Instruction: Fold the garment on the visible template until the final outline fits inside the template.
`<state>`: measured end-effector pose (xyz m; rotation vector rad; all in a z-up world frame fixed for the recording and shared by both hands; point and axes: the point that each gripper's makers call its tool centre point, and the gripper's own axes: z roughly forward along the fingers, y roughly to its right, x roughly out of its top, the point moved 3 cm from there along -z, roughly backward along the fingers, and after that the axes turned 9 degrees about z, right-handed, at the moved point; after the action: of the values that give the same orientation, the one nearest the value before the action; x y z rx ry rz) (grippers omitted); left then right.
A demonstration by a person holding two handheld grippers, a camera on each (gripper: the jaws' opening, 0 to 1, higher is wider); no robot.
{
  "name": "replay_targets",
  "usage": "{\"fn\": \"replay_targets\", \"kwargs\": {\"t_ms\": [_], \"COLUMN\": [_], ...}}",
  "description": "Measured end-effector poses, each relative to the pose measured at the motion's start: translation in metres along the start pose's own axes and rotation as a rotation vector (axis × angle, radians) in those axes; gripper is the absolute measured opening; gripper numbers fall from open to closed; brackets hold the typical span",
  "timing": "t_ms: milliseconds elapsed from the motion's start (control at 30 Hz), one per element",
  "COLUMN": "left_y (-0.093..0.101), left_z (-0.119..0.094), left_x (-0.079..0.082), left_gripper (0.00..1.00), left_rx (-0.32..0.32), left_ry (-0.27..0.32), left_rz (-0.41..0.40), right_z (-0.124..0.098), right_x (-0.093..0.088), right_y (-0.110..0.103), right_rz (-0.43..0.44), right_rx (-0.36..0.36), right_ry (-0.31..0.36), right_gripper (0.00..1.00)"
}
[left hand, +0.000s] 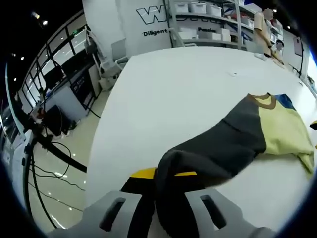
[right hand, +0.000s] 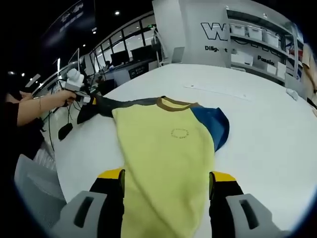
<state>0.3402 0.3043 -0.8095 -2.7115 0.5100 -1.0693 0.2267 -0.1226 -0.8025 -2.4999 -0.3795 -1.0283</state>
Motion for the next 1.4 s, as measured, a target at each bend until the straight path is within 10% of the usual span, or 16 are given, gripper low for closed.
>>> {"fn": "replay_targets", "kwargs": {"t_ms": [633, 1400], "left_y": [0.028, 0.09], "left_z": [-0.022, -0.069], "left_x": [0.001, 0.005], "left_gripper": [0.9, 0.99], "left_rx": [-0.099, -0.244], "left_ry": [0.085, 0.228], "left_rz": [-0.036, 0.031], "right_z": [0.018, 0.054], "right_x": [0.013, 0.013], "right_y": [-0.06, -0.119], "right_rz": [-0.14, -0.264], "right_rx": [0.139, 0.302], "right_ry": [0.015, -0.028], "right_gripper": [0.57, 0.4]}}
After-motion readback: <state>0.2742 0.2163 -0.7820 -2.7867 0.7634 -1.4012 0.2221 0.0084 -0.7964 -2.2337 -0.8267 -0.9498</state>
